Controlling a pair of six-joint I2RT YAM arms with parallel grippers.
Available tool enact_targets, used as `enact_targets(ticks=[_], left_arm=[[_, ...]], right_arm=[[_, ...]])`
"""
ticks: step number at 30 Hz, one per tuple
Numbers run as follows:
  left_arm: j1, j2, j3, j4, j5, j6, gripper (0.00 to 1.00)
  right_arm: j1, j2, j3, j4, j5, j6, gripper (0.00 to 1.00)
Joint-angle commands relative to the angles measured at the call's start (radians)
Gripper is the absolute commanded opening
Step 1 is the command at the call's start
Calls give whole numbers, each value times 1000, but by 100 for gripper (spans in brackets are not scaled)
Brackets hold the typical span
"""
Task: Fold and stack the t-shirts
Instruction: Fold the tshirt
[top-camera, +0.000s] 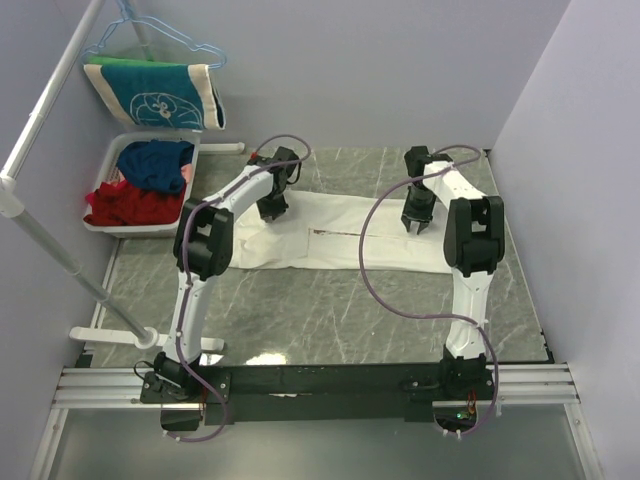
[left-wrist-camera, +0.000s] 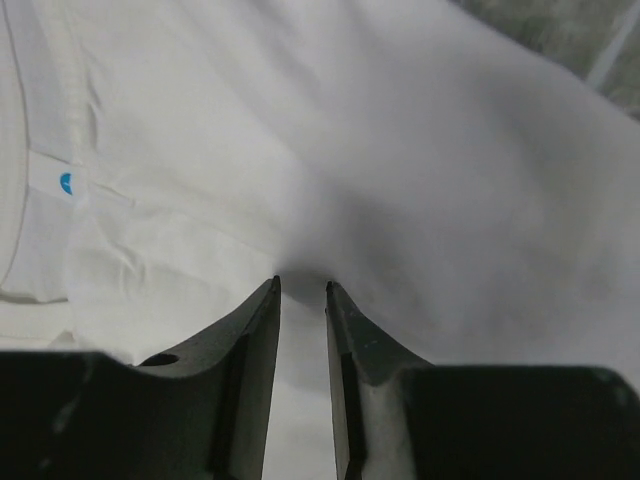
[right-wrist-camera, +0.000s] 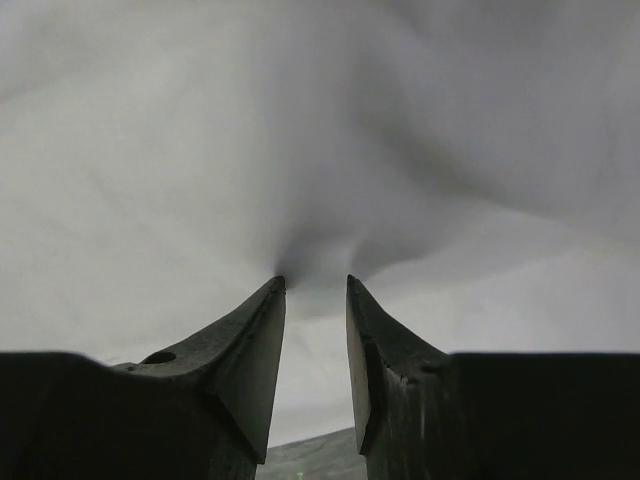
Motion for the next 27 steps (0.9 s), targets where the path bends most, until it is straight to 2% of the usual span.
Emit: enact_targets(ticks=[1, 11, 17, 22, 24, 25, 27], left_arm=[[41, 55, 65, -45, 0, -19, 33], [86, 158, 243, -35, 15, 30, 33], [109, 151, 249, 40, 66, 70, 38], [115, 167, 258, 131, 176, 116, 41], [116, 192, 277, 166, 210, 125, 39], [116, 203, 301, 174, 234, 128, 35], [118, 227, 318, 203, 257, 130, 34]], right_arm=[[12, -13, -7, -50, 46, -26, 39], [13, 3, -48, -88, 31, -56, 40], [13, -3, -99, -91, 28, -58, 40], [18, -44, -173, -79, 11, -59, 40], [28, -62, -218, -74, 11, -53, 40], [34, -82, -234, -73, 10, -52, 40], [51, -117, -287, -63, -2, -44, 40]])
